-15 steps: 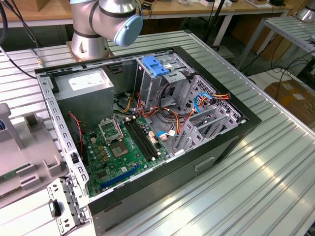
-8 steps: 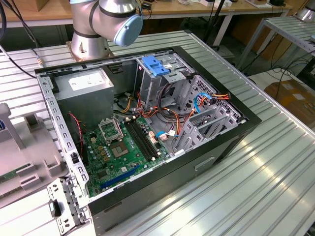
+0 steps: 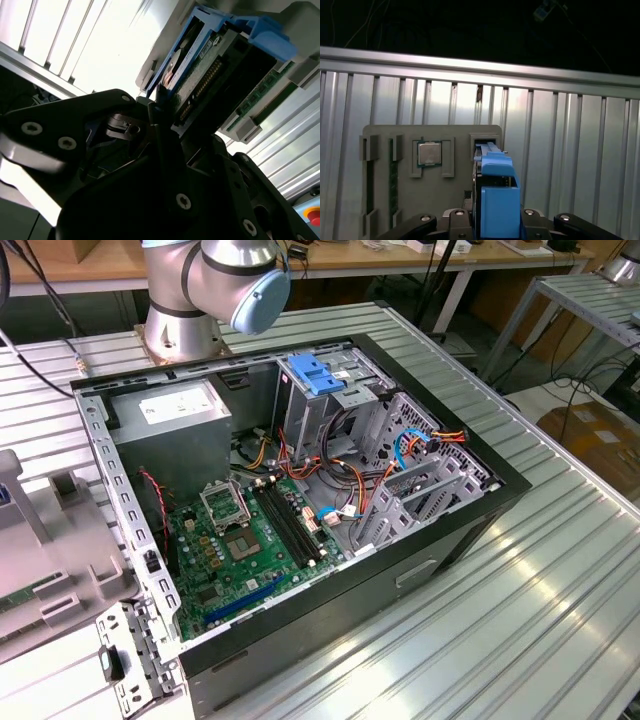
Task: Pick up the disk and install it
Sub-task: 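Pick up the disk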
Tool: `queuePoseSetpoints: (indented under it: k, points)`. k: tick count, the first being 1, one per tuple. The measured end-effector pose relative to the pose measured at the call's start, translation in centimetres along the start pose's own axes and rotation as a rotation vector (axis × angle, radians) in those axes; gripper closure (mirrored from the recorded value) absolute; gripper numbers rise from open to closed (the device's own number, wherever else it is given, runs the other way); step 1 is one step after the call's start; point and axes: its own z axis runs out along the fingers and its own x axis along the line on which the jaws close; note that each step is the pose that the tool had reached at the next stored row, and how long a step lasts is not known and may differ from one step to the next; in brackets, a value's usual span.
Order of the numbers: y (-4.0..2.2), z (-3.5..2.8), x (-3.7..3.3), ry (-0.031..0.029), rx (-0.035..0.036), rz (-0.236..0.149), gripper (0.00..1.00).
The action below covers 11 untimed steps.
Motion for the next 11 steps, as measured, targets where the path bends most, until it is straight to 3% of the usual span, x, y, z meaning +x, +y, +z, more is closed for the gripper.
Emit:
queuePoseSetpoints:
  k: [11]
  points:
    - [0.03, -0.72, -0.03, -0.0002, 0.0001, 0.000, 0.64]
